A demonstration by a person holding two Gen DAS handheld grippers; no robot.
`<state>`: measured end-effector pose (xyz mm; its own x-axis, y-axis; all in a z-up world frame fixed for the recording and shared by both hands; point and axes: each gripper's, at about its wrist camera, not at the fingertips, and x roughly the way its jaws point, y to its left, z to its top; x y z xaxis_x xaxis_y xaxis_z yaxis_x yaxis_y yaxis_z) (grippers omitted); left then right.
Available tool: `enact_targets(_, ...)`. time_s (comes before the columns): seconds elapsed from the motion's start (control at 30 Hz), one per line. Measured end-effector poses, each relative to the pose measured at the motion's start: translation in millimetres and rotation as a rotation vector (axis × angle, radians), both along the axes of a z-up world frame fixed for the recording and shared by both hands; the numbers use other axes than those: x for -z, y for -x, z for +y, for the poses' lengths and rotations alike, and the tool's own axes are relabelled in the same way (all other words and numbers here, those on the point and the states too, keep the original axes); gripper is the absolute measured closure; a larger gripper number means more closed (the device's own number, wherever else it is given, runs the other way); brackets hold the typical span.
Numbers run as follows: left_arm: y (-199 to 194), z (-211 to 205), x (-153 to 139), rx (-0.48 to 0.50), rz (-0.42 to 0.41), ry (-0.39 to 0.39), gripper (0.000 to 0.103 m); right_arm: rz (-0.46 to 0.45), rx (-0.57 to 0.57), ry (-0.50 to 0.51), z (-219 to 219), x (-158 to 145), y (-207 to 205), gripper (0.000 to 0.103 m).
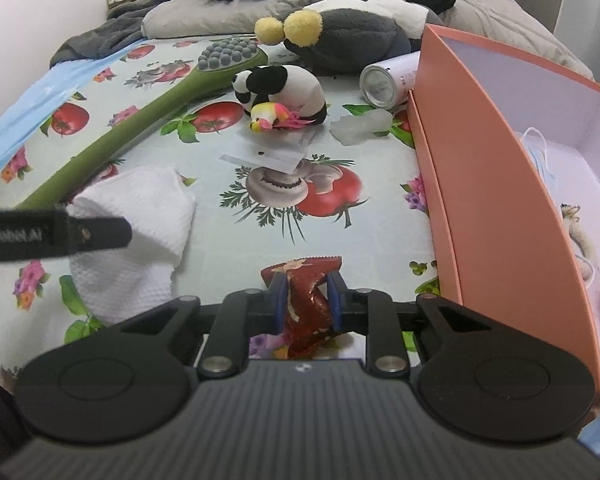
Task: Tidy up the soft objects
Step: 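Lift the towel with the left tool while the right tool lifts the red wrapper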
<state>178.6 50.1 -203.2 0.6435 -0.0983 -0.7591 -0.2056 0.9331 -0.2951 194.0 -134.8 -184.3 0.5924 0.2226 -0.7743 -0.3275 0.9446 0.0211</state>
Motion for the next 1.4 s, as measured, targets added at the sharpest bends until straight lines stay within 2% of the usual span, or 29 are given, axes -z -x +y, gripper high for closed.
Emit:
enact_targets(0.17, -1, -3, 5, 0.014, 0.011, -0.021, 0.057, 0.016, 0.001, -0.014, -4, 2, -2, 0.075)
enact_targets(0.27, -2, -3, 8, 0.016, 0.024, -0.039, 0.072, 0.035, 0.004, -0.028, -4, 3, -5, 0.075)
enact_targets(0.33, -2, -2, 10, 0.016, 0.034, -0.054, 0.086, 0.029, 0.004, -0.006, -2, 2, -5, 0.075)
enact_targets(0.53, 6, 2, 3, -0.014, 0.004, -0.068, 0.095, 0.025, 0.004, 0.009, 1, -1, -3, 0.077)
enact_targets(0.77, 20, 4, -22, -0.028, -0.051, -0.066, 0.096, 0.003, 0.014, 0.005, 0, -19, 8, 0.078)
enact_targets(1.2, 61, -5, -82, -0.010, -0.155, -0.054, 0.097, -0.062, 0.024, -0.062, -9, -74, 42, 0.080)
enact_targets(1.27, 66, -8, -91, -0.004, -0.168, -0.054, 0.097, -0.084, 0.019, -0.068, -10, -85, 49, 0.089)
enact_targets(1.4, 77, -16, -107, 0.017, -0.198, -0.057, 0.097, -0.126, 0.026, -0.089, -16, -105, 57, 0.089)
